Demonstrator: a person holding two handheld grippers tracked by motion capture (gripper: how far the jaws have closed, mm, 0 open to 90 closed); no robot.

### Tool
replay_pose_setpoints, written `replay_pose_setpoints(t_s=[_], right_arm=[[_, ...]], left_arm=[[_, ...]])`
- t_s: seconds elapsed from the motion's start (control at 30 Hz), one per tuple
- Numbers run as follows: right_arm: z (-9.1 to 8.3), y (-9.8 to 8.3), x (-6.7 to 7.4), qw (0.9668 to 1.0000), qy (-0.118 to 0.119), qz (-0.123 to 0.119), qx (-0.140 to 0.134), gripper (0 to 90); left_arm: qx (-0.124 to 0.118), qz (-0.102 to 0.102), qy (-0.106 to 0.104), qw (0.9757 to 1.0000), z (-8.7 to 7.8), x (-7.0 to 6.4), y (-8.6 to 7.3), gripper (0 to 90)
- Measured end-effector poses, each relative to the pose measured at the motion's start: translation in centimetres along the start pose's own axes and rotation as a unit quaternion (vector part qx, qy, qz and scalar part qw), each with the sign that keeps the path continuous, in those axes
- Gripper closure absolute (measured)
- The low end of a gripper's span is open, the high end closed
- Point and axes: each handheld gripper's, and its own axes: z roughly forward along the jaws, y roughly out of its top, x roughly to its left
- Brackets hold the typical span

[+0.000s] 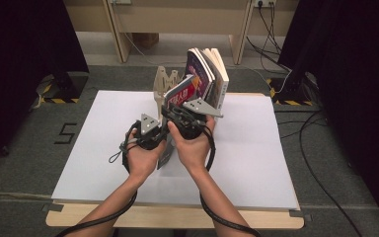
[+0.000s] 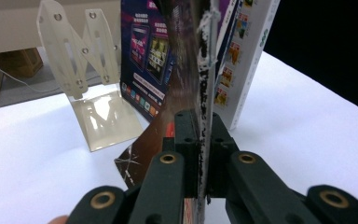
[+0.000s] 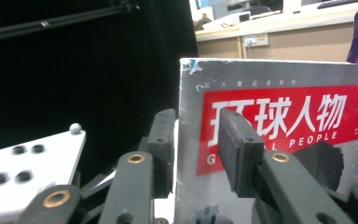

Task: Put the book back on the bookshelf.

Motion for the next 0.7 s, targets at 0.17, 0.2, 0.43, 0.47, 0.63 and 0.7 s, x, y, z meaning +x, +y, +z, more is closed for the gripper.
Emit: replay_pose_setpoints(t_s=[0.17,0.2,0.43,0.47,0.63,0.7], right_arm=[[-2.0,0.2,-1.2,0.9998,-0.011,0.003,-0.016,66.0],[-2.5,0.2,-1.5,0.9997,-0.015,0.008,-0.017,65.9],[-5.0,-0.4,-4.5,0.9984,-0.054,0.011,-0.010,63.9],[-5.2,-0.7,-4.9,0.9981,-0.060,0.012,-0.007,63.7],[-6.4,-2.2,-7.2,0.9960,-0.087,0.020,0.008,63.3],[-6.7,-2.8,-8.0,0.9949,-0.097,0.023,0.016,63.1]], left_arm=[[-0.003,-0.008,-0.005,1.0000,-0.3,0.8,0.0,86.3],[-0.005,-0.008,-0.006,0.9999,-0.4,1.0,0.0,86.3],[-0.020,-0.013,-0.011,0.9996,-0.8,1.8,0.3,86.4],[-0.022,-0.013,-0.011,0.9996,-0.9,2.0,0.3,86.4],[-0.034,-0.013,-0.007,0.9993,-1.3,2.7,0.7,86.4],[-0.039,-0.010,-0.005,0.9992,-1.4,3.0,0.9,86.4]])
